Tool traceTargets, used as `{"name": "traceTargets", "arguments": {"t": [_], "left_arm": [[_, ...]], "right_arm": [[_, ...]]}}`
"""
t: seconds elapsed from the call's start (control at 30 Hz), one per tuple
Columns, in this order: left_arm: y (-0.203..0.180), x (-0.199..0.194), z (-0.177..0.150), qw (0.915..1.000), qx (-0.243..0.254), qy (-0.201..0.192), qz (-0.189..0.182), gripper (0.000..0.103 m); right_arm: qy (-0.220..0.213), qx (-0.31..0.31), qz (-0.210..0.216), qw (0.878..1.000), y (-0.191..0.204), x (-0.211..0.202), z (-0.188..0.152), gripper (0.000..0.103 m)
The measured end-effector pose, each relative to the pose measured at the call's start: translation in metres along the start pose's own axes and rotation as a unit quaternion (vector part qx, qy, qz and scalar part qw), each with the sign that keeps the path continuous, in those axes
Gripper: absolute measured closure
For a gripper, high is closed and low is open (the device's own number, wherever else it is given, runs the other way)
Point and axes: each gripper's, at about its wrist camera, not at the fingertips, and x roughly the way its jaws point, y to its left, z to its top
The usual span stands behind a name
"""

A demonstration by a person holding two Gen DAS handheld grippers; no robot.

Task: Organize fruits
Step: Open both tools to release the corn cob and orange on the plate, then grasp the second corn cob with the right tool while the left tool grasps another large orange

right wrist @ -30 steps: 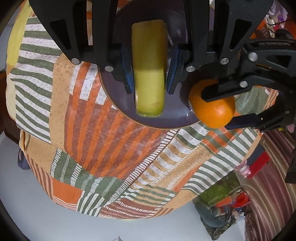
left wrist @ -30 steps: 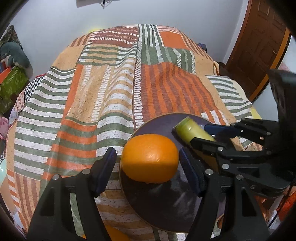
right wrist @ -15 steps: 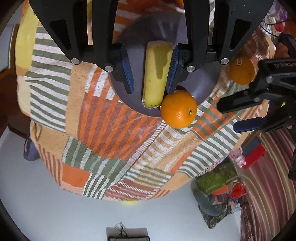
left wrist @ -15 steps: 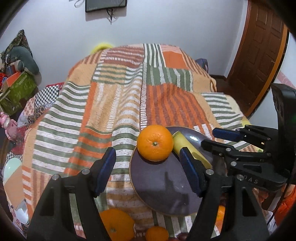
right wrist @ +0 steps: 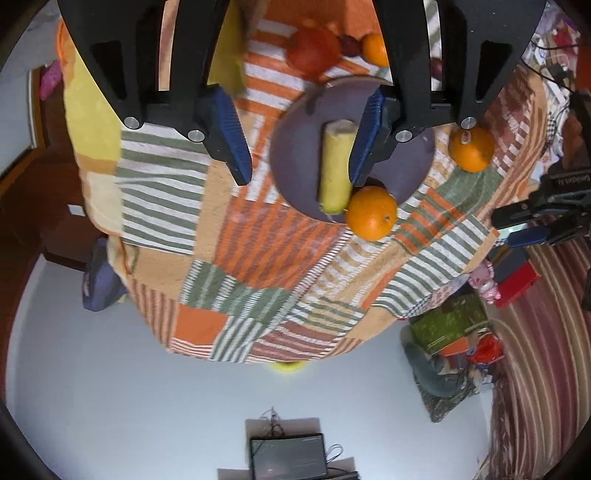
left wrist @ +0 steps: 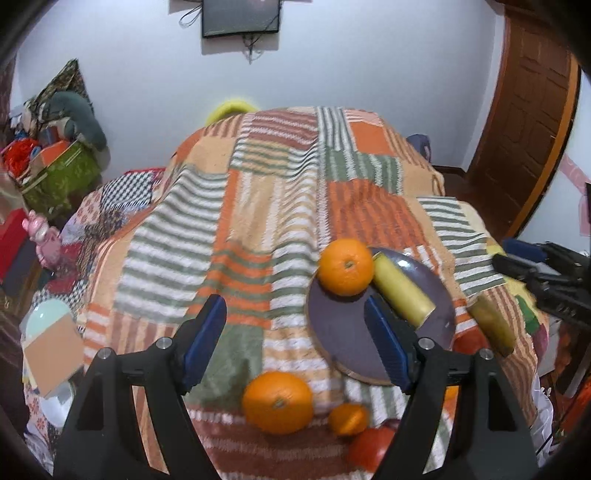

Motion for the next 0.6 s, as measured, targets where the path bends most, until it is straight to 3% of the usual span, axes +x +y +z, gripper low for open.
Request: {"name": "traceTargets", "arguments": {"t": [0.3, 0.6], "left_arm": [[0.025, 0.011, -0.04, 0.9988, -0.015, 0.044, 0.015, 0.026], [0.025, 0.036, -0.076, 0.9952, -0.035, 0.092, 0.009, 0.026]], "right_arm": [[0.036, 0.041, -0.042, 0.998, -0.033, 0.001, -0.039, 0.048], [0.092, 0.082, -0.043, 0.991, -0.061, 0.021, -0.079, 0.048]]}}
